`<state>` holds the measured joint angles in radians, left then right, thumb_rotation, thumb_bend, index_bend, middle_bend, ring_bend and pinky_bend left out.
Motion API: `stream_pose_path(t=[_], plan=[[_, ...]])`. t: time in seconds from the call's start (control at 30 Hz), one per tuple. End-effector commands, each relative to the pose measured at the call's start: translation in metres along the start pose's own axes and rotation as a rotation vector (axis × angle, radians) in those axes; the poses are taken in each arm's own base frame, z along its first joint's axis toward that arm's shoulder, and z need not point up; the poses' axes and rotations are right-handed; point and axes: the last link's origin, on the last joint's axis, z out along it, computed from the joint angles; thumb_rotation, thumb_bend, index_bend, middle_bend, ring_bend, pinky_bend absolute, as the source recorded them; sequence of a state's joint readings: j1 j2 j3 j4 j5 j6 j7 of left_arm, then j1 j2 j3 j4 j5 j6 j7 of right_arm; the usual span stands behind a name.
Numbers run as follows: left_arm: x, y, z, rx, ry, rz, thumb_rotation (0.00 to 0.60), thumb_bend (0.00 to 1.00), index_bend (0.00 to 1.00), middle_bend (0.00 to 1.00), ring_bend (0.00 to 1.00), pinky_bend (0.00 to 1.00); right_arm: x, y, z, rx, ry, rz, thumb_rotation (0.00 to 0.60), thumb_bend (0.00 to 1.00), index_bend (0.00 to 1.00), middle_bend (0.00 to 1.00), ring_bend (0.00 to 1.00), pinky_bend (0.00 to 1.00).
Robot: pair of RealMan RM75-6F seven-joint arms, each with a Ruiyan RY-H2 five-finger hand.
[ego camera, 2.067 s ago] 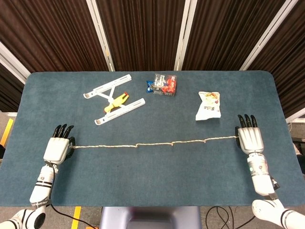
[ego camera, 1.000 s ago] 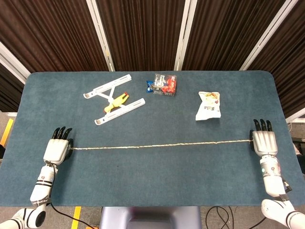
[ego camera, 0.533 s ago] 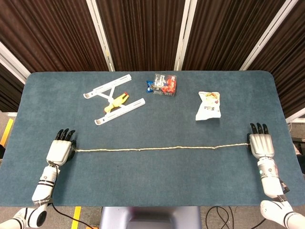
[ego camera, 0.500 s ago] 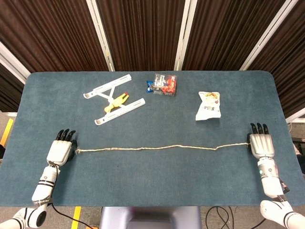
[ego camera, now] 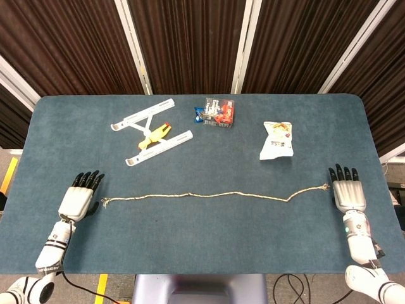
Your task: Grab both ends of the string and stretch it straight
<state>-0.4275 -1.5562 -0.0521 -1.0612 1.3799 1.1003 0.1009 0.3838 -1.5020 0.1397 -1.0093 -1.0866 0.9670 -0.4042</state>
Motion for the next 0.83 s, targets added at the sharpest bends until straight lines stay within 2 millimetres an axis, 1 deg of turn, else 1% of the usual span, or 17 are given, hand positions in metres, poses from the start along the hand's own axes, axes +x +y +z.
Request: stream_pose_path(t=[0.03,0.07,0.1,0.13,0.23,0.27,0.37,0.43,0.5,0.63,0.83], plan=[[0.015,-0.011,-0.013,-0.002,0.03,-0.054,0.6,0.39,0.0,0.0,0.0,0.08,0.012,0.003,-0.014,0.017,0.044,0.066,0.6,0.36,0.0,0.0,0.0,0.0],[0.042,-0.018,-0.035,-0.004,0.154,-0.18,0.6,0.39,0.0,0.0,0.0,0.08,0.038,-0.001,-0.041,0.078,0.168,0.166,0.6,0.36,0.0,0.0,0.0,0.0],[0.051,-0.022,-0.052,-0.029,0.197,-0.203,0.6,0.39,0.0,0.0,0.0,0.08,0.047,0.003,-0.063,0.114,0.228,0.188,0.6,0.36,0.0,0.0,0.0,0.0],[0.057,-0.028,-0.068,-0.045,0.227,-0.187,0.6,0.39,0.0,0.0,0.0,0.08,0.055,0.007,-0.083,0.142,0.282,0.21,0.6,0.36,0.0,0.0,0.0,0.0],[0.056,-0.036,-0.106,-0.023,0.228,-0.148,0.6,0.39,0.0,0.0,0.0,0.07,0.065,0.018,-0.119,0.16,0.371,0.273,0.6,0.36,0.0,0.0,0.0,0.0],[0.056,-0.038,-0.123,-0.007,0.209,-0.142,0.6,0.39,0.0,0.0,0.0,0.07,0.069,0.024,-0.132,0.16,0.407,0.302,0.6,0.36,0.0,0.0,0.0,0.0],[0.066,-0.038,-0.156,0.019,0.252,-0.17,0.6,0.39,0.0,0.0,0.0,0.07,0.065,0.037,-0.155,0.151,0.425,0.288,0.6,0.36,0.0,0.0,0.0,0.0],[0.071,-0.039,-0.168,0.027,0.29,-0.156,0.6,0.39,0.0,0.0,0.0,0.07,0.06,0.039,-0.164,0.155,0.403,0.243,0.6,0.36,0.0,0.0,0.0,0.0],[0.073,-0.038,-0.175,0.01,0.318,-0.144,0.6,0.39,0.0,0.0,0.0,0.07,0.056,0.036,-0.17,0.179,0.375,0.212,0.6,0.36,0.0,0.0,0.0,0.0],[0.065,-0.04,-0.176,0.008,0.248,-0.128,0.6,0.39,0.0,0.0,0.0,0.05,0.052,0.032,-0.171,0.191,0.33,0.188,0.6,0.36,0.0,0.0,0.0,0.0],[0.066,-0.044,-0.173,0.044,0.218,-0.123,0.6,0.39,0.0,0.0,0.0,0.05,0.053,0.035,-0.166,0.16,0.323,0.193,0.6,0.36,0.0,0.0,0.0,0.0]])
